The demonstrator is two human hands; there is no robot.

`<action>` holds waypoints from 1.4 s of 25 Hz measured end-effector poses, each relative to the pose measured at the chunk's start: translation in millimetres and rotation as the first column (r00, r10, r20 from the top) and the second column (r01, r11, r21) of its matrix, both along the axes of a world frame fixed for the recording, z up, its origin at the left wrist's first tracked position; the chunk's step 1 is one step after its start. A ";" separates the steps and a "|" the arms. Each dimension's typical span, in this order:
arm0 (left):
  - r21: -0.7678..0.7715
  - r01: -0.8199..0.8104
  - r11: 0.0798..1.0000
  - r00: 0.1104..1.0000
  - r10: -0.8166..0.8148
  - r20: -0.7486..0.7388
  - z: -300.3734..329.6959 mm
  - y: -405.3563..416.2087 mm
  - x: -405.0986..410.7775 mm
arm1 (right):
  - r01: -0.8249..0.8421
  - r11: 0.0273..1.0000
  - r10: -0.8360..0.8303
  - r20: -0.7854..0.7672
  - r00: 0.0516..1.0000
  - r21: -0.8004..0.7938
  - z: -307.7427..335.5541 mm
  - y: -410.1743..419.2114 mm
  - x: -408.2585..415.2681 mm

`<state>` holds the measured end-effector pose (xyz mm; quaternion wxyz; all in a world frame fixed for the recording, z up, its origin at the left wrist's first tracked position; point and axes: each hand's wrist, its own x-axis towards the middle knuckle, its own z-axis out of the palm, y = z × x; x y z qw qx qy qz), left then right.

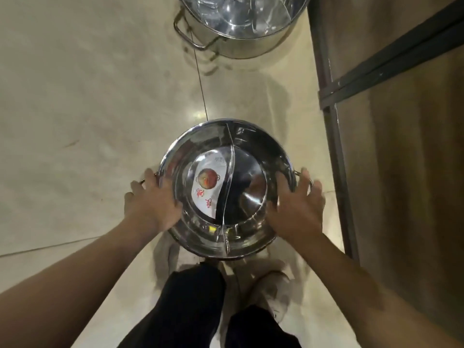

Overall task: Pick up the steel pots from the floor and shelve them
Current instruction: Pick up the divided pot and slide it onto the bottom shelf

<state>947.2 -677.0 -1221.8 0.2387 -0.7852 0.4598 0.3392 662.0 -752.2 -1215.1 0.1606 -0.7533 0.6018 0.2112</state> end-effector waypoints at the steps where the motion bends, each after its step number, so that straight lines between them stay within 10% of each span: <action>1: -0.022 -0.025 0.999 1.000 0.025 -0.011 -5.2 0.4 -1.5 | 0.012 1.000 -0.013 -0.027 1.000 -0.021 -8.5 -13.5 -2.8; 12: -0.286 -0.247 0.926 0.969 0.236 -0.074 40.4 9.4 3.0 | -0.162 0.987 0.162 0.214 0.963 -0.018 26.0 -38.5 -11.2; 28: -0.584 -0.321 0.745 0.915 0.403 0.011 658.9 -54.4 121.5 | -0.090 0.978 0.145 0.302 0.942 -0.190 645.1 -149.7 142.4; 35: -0.715 -0.287 0.637 0.898 0.438 0.029 865.5 14.1 168.4 | -0.286 0.910 0.380 0.325 0.866 -0.300 868.9 -120.1 192.7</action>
